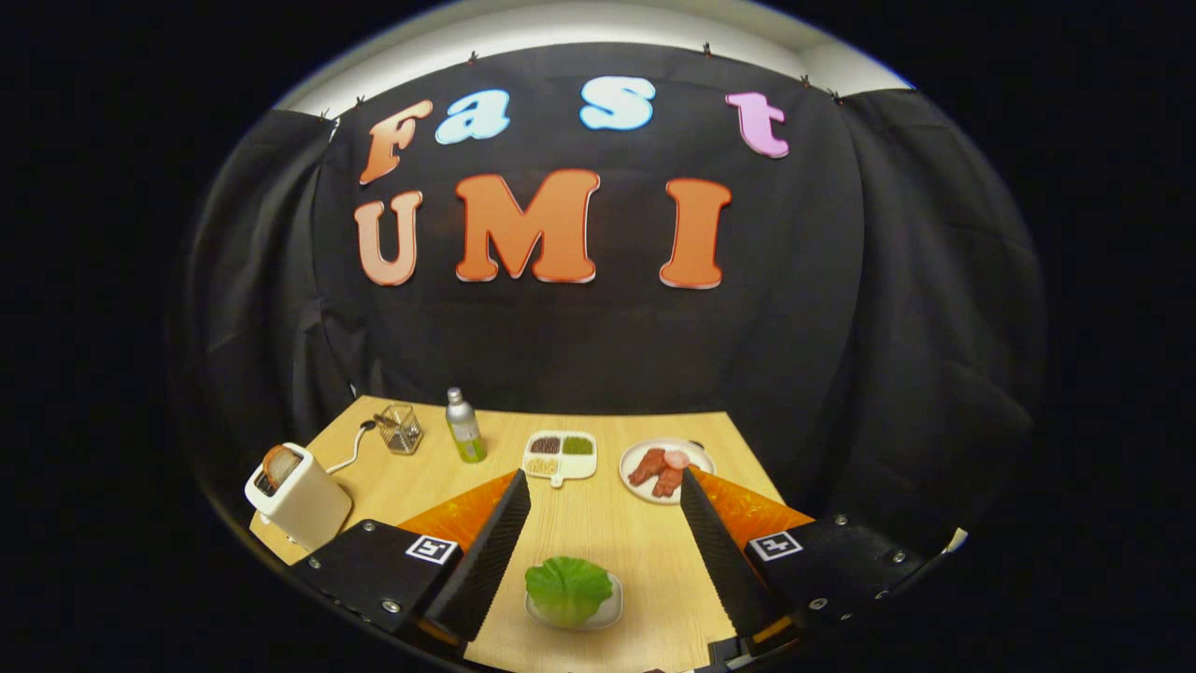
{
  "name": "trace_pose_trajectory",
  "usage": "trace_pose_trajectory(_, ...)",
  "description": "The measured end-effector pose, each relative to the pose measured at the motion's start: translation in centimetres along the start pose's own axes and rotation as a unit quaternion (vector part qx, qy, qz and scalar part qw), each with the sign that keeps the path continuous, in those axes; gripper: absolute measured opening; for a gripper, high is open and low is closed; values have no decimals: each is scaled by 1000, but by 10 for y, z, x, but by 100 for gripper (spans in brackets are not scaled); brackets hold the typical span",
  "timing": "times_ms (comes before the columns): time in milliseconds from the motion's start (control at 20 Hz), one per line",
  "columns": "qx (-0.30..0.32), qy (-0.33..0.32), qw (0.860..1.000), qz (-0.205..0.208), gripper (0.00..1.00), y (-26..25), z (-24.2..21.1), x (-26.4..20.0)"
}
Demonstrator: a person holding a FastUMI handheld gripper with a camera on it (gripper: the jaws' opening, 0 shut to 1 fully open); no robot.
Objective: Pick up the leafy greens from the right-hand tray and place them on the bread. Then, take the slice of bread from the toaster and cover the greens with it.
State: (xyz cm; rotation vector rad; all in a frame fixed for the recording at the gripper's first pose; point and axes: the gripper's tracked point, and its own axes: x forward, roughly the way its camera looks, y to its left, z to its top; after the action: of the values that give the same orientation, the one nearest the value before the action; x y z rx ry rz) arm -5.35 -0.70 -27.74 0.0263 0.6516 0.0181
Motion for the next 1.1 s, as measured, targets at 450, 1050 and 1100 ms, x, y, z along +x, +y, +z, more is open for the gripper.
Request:
trace_pose_trajectory(450,-9,211,976,48,98,28,-130,50)
trace_pose_trajectory(1050,-18,363,930,50,98,44,-231,89)
trace_pose_trajectory(1100,-16,375,926,46,98,43,-236,91)
